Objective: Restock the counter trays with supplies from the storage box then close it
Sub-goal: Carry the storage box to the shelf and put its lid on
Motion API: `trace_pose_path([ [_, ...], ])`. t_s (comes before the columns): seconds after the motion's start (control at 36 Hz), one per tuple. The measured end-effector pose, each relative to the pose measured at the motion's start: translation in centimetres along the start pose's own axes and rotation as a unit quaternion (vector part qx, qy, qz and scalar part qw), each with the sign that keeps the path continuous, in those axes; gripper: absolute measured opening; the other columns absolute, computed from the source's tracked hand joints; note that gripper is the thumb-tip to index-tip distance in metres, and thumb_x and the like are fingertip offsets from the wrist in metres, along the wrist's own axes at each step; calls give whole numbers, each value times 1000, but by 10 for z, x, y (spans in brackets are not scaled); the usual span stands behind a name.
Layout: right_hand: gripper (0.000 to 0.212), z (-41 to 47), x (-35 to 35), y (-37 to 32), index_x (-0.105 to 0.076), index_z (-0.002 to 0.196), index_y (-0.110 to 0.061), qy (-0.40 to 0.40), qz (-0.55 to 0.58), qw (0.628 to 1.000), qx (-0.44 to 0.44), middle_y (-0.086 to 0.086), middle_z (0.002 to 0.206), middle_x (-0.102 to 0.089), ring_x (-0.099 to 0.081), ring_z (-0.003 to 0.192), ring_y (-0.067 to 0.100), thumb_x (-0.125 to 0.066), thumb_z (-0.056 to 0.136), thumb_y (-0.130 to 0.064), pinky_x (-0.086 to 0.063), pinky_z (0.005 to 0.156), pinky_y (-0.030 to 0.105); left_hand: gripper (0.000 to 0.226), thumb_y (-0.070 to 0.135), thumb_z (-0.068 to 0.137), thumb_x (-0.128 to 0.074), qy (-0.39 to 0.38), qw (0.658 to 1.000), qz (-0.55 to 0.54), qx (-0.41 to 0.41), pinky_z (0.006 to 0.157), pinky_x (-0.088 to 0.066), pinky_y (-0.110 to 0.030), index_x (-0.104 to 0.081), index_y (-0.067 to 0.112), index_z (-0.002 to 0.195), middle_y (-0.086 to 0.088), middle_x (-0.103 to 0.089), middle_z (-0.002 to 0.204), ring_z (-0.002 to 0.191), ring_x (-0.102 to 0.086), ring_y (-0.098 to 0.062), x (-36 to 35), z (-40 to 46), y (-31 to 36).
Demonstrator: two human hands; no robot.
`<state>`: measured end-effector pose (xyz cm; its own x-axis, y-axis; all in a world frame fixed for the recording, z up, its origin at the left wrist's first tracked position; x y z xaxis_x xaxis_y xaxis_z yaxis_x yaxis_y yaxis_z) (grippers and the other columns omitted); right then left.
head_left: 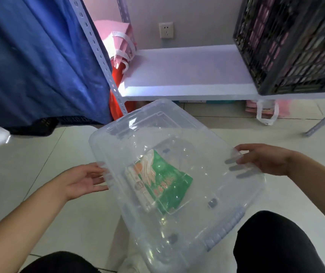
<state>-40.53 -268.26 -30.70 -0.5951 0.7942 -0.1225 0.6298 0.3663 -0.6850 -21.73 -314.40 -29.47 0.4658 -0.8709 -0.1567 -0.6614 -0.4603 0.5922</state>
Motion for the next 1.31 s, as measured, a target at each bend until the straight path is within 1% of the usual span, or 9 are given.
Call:
trace_pose_path([
  [0.11,47,-35,8,-26,-52,123,3,-9,14,999,50,20,127,-66,-63,117,36,-66,77,2,-43,103,62,36,-2,74,-61,-25,999,-1,-35,67,-62,-49,-67,10,107,-17,-67,117,90,-73,-28,-13,-23,22],
  [0.28,49,-95,24,-49,-54,123,2,-26,54,990,130,23,129,-63,-60,120,40,-71,77,-3,-47,97,61,58,6,80,-60,-59,989,48,-125,90,-54,-53,-53,8,137,-17,-60,136,129,-51,-37,-32,-57,72],
  [0.44,48,-128,28,-82,-59,130,-7,15,69,974,214,23,130,-62,-61,119,41,-63,82,-3,-52,91,59,29,22,85,-62,-75,970,82,-216,74,-62,-37,-73,16,111,-10,-73,109,90,-72,-24,-79,-71,149],
  [0.69,40,-87,35,-110,-63,122,1,131,126,948,260,27,126,-63,-62,112,42,-62,86,-15,-48,96,62,22,15,97,-56,-105,951,42,-288,61,-51,-18,-54,12,119,5,-60,69,58,-56,-6,-165,-24,219],
  [0.83,28,-68,32,-127,-67,111,3,173,167,937,255,20,100,-74,-74,80,30,-59,88,-12,-61,60,38,28,19,97,-57,-110,946,128,-275,98,-51,-51,-66,26,122,-1,-64,131,113,-66,-24,-162,1,212],
  [1.06,22,-67,10,-168,-63,111,1,220,210,935,184,16,98,-69,-67,81,28,-53,97,-13,-51,60,40,48,46,93,-61,-175,923,206,-272,92,-43,-70,-50,39,139,-17,-60,133,111,-59,-54,-139,-23,179],
  [1.14,20,-60,1,-187,-61,113,-2,233,215,932,178,14,97,-67,-64,80,28,-53,98,-12,-48,60,42,55,38,87,-71,-190,905,204,-321,79,-46,-66,-48,39,137,-24,-62,125,98,-58,-57,-136,-36,165],
  [1.22,21,-49,-1,-204,-61,114,-2,256,223,923,180,14,106,-67,-65,82,29,-56,97,-11,-49,60,44,76,11,81,-77,-154,886,181,-397,93,-50,-61,-42,42,141,-5,-66,128,114,-63,-40,-137,-38,154],
  [1.31,32,-33,-2,-215,-61,123,1,275,222,913,201,16,123,-66,-66,102,33,-61,94,-11,-54,80,51,84,-1,79,-75,-83,883,137,-441,81,-60,-36,-39,35,146,2,-67,127,113,-66,-21,-143,-34,146],
])
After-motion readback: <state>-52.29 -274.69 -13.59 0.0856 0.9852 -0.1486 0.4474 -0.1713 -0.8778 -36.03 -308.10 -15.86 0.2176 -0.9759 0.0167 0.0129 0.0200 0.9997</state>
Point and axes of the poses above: each hand's wrist, its own z-axis towards the middle knuckle, its own x-axis out of the back of the hand, y = z × x, the point moved 3 cm from there along z, towards the middle knuckle
